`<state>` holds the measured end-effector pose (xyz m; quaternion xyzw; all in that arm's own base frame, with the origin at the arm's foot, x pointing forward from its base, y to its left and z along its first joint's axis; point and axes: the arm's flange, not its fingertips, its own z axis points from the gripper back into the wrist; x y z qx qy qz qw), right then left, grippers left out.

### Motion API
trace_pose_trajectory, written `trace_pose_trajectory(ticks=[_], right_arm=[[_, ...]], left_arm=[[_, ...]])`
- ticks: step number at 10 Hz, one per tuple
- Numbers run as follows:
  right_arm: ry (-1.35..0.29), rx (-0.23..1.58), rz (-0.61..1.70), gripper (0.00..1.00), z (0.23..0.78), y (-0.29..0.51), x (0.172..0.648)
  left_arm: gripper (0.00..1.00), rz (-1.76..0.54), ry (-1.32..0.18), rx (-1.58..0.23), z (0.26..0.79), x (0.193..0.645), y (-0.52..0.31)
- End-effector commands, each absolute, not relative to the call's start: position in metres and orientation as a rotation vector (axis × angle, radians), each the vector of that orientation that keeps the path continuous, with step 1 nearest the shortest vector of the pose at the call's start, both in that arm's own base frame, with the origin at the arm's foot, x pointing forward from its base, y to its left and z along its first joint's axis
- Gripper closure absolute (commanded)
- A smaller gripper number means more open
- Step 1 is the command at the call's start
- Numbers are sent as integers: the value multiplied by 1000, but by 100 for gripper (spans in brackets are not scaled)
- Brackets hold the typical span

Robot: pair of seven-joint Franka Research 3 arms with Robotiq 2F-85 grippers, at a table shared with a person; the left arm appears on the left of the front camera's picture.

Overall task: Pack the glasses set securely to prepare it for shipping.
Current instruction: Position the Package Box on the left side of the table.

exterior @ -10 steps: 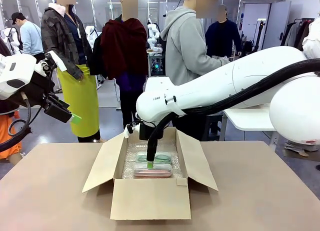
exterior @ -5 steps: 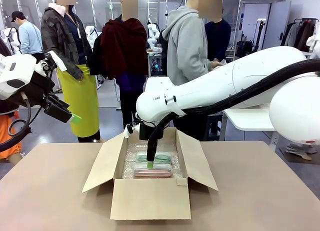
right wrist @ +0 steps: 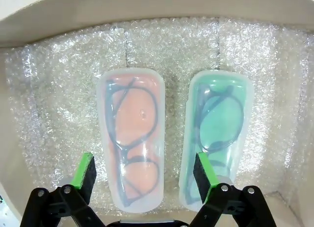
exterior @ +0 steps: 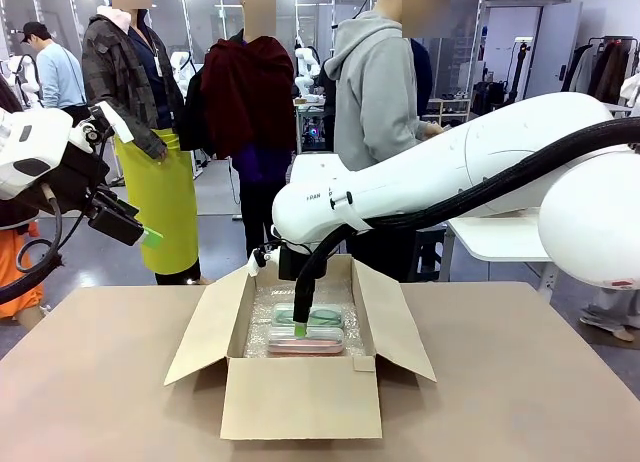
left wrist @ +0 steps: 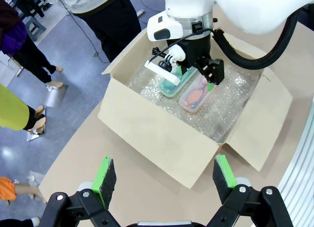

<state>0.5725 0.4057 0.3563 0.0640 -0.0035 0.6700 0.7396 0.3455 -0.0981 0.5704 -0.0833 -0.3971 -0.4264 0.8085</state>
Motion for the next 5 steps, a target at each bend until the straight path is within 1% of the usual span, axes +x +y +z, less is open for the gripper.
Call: trace_pose_trajectory(ticks=[1,2,3,4,5], right_arm=[[-8,140,1470,0,356,406,573],[-59,105,1421,0,377,399,567],[-90,124,1383,0,398,390,560],[-114,112,1358,0,416,380,553],[-137,102,1329,0,433,369,546]], left_arm=[[0,-912,-849,-178,570,345,-98],[0,-861,-823,-213,566,360,-98],[0,-807,-811,-258,560,371,-95],[0,-758,-774,-273,550,385,-89],[0,-704,-718,-327,540,399,-83]])
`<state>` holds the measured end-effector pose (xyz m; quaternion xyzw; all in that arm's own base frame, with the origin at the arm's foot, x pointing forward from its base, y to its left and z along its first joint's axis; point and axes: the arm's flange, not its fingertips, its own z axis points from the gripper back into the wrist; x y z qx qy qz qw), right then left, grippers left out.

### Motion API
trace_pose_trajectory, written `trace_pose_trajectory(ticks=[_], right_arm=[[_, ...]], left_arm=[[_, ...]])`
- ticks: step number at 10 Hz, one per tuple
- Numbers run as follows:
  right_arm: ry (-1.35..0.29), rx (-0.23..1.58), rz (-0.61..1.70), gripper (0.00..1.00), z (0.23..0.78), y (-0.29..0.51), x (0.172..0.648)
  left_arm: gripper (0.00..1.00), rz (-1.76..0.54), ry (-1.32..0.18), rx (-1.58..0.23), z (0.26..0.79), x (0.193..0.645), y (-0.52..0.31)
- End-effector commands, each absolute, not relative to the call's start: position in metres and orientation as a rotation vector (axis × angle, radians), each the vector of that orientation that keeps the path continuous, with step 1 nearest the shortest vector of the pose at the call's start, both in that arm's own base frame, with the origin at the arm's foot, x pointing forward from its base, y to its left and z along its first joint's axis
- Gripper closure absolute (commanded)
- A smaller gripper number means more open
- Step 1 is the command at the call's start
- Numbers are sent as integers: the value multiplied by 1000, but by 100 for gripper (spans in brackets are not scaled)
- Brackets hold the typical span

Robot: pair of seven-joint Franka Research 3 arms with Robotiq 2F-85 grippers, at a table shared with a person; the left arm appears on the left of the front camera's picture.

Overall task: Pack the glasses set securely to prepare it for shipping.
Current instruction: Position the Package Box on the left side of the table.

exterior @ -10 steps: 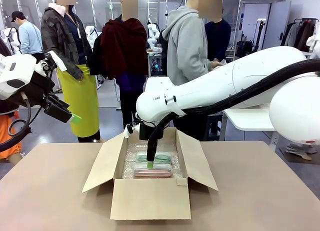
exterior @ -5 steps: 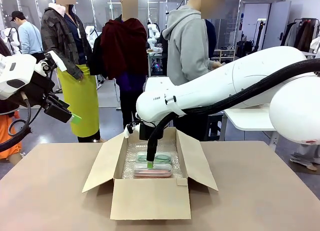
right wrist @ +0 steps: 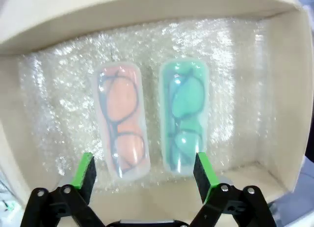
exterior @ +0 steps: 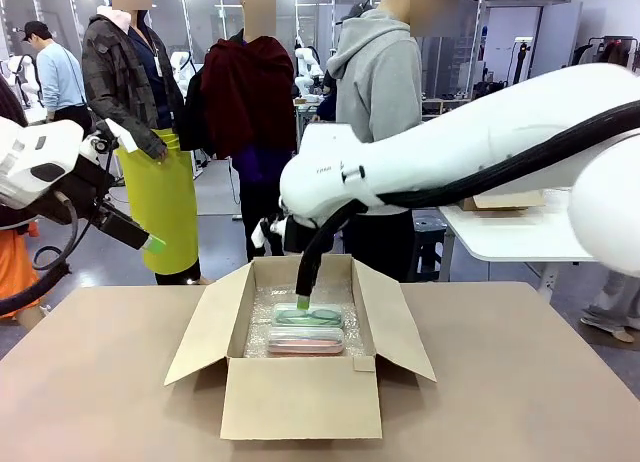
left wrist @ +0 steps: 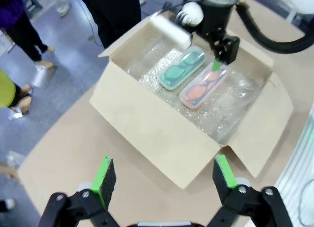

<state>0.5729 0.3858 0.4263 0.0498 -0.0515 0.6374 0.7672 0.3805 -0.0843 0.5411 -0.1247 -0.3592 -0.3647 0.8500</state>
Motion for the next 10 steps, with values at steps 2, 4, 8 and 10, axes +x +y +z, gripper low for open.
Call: trace_pose_trajectory(ticks=[2,4,8,10], right_arm=[[-190,97,1238,0,469,337,533],[-264,96,1116,0,493,297,528],[-394,124,907,0,528,206,482],[-458,99,815,0,533,173,445]], left_arm=[[0,-590,-622,-413,517,424,-67],[0,-509,-535,-478,491,444,-54],[0,-415,-441,-685,442,469,-44],[0,-388,-376,-720,421,482,-44]])
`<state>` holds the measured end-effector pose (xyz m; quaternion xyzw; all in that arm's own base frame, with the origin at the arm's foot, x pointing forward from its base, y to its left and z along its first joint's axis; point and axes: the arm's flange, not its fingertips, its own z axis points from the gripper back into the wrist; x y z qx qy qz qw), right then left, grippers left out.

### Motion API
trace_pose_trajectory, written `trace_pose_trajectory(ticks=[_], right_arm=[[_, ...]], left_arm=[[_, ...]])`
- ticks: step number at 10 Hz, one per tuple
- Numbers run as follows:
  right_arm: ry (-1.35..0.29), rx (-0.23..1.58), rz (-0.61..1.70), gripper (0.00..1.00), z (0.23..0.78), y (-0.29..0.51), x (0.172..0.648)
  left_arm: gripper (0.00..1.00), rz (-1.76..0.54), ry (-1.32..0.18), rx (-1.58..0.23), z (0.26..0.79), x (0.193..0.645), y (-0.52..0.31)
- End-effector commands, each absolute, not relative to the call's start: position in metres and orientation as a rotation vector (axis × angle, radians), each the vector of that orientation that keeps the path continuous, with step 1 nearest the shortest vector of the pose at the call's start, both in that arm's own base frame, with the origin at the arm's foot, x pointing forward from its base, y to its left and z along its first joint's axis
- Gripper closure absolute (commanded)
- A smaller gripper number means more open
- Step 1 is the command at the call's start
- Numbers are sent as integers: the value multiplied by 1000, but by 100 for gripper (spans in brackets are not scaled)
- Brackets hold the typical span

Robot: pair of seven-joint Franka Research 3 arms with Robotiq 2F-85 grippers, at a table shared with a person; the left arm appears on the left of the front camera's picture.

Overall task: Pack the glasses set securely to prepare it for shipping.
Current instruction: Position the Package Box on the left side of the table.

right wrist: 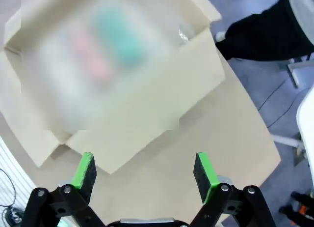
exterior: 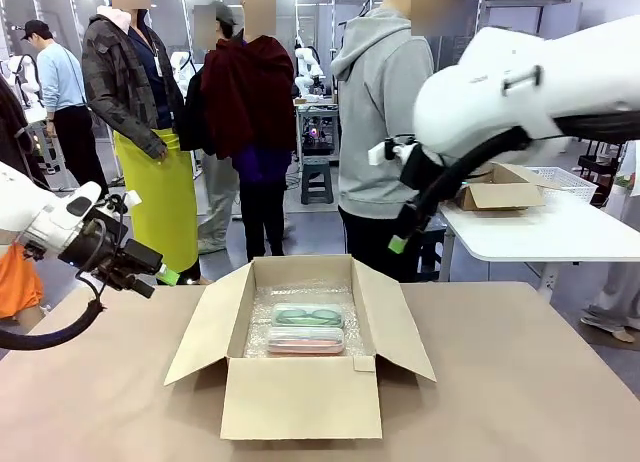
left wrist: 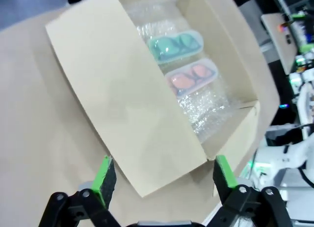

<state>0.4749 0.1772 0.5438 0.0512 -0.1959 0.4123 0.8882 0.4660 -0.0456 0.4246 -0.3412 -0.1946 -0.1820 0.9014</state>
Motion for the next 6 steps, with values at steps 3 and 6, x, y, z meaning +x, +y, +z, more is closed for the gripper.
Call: trace_pose_trajectory(ticks=[3,6], right_arm=[[-521,136,678,0,524,117,401],[-566,126,622,0,522,102,389]], left_arm=[[0,-358,-337,-739,398,494,-46],[0,-356,-323,-768,389,498,-52]])
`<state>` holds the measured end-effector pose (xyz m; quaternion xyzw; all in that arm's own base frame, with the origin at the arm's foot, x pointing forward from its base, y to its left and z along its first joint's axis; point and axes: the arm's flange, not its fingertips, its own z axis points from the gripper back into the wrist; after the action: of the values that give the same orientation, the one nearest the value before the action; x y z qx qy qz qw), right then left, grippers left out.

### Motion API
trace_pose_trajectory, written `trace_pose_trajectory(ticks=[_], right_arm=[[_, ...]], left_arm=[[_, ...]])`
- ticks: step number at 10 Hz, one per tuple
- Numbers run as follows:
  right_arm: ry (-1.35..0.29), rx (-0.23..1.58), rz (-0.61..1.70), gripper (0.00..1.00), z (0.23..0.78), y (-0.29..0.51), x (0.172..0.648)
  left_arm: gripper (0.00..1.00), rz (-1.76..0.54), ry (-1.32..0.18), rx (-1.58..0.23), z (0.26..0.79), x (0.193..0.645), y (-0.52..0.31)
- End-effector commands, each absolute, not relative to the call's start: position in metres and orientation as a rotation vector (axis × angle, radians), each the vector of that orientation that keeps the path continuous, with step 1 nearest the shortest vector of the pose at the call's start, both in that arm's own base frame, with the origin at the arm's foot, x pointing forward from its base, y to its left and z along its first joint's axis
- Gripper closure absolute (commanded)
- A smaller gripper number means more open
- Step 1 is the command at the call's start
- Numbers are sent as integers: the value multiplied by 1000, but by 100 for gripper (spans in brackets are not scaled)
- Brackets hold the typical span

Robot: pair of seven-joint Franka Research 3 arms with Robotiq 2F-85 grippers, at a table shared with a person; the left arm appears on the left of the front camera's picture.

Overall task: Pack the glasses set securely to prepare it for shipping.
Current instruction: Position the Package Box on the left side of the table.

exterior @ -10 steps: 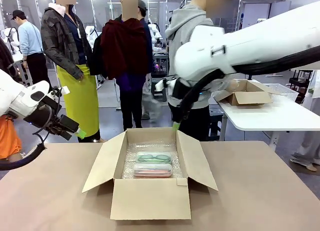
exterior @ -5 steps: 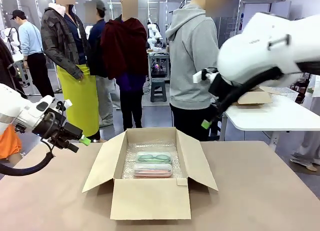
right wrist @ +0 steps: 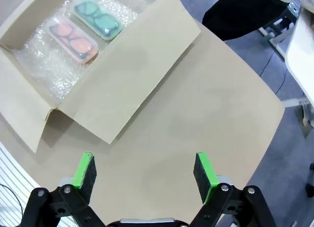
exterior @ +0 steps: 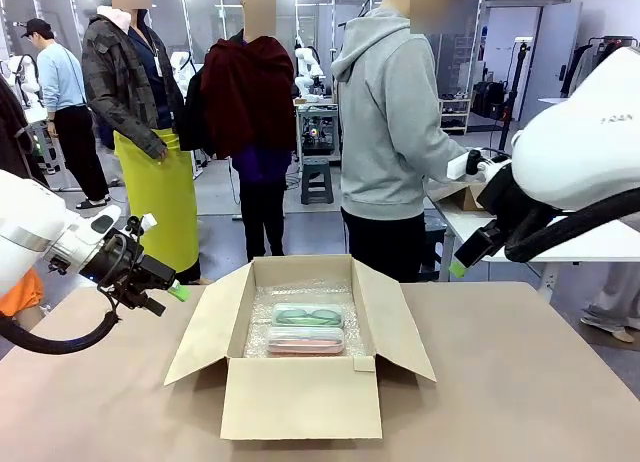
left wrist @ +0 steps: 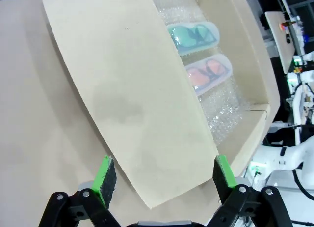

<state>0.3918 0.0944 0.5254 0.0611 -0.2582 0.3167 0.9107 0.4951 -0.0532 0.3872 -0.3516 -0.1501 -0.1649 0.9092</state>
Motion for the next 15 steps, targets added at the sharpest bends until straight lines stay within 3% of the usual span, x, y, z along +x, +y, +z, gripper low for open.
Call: trace_pose_trajectory(ticks=[1,7,9,15], right_arm=[[-565,147,629,0,522,102,393],[-532,126,653,0,525,94,392],[-532,126,653,0,525,94,392],[-532,126,653,0,525,94,392]], left_arm=[[0,-352,-320,-773,391,497,-52],[0,-340,-308,-725,388,495,-54],[0,-240,-350,-790,367,509,-36],[0,-131,-252,-1000,304,524,-19]])
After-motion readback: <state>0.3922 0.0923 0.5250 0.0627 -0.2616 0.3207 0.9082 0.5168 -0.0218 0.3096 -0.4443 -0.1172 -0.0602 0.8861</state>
